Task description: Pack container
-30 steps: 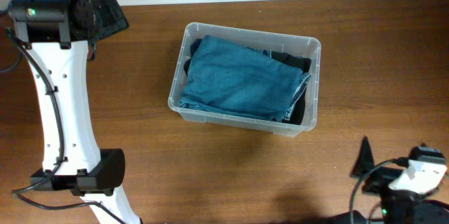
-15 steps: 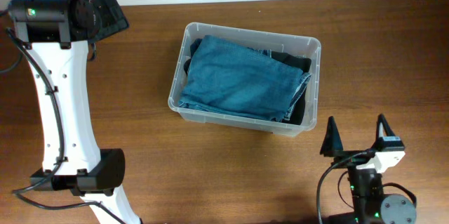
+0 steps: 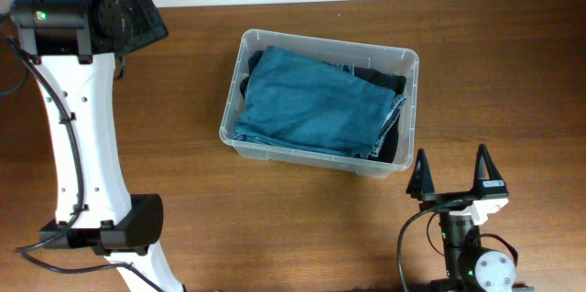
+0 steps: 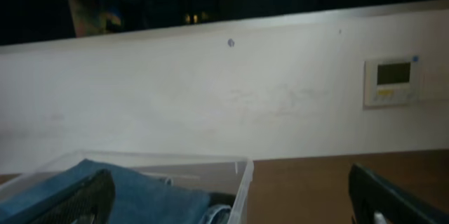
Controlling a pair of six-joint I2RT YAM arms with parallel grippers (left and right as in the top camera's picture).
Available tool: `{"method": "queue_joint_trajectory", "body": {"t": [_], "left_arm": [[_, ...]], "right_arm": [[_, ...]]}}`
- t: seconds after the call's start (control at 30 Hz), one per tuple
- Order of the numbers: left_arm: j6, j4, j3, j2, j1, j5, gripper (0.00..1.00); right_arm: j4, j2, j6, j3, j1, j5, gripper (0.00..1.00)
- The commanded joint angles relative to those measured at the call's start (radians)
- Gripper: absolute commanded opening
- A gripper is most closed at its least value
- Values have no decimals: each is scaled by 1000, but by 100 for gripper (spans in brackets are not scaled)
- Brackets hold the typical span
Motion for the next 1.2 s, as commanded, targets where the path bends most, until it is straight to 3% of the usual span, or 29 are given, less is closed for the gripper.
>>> {"method": "queue_joint_trajectory", "body": {"t": [0.0,0.57,1.17], "left_arm": [[-13,-2,-1,1,3,0,99],[-13,-2,-1,1,3,0,99],[-13,-2,-1,1,3,0,99]], "right_arm": [[-1,-10,13,-21,-7,6,98],[-310,-10,1,-21,-8,16,98],[-308,-10,1,-21,-7,6,98]]}}
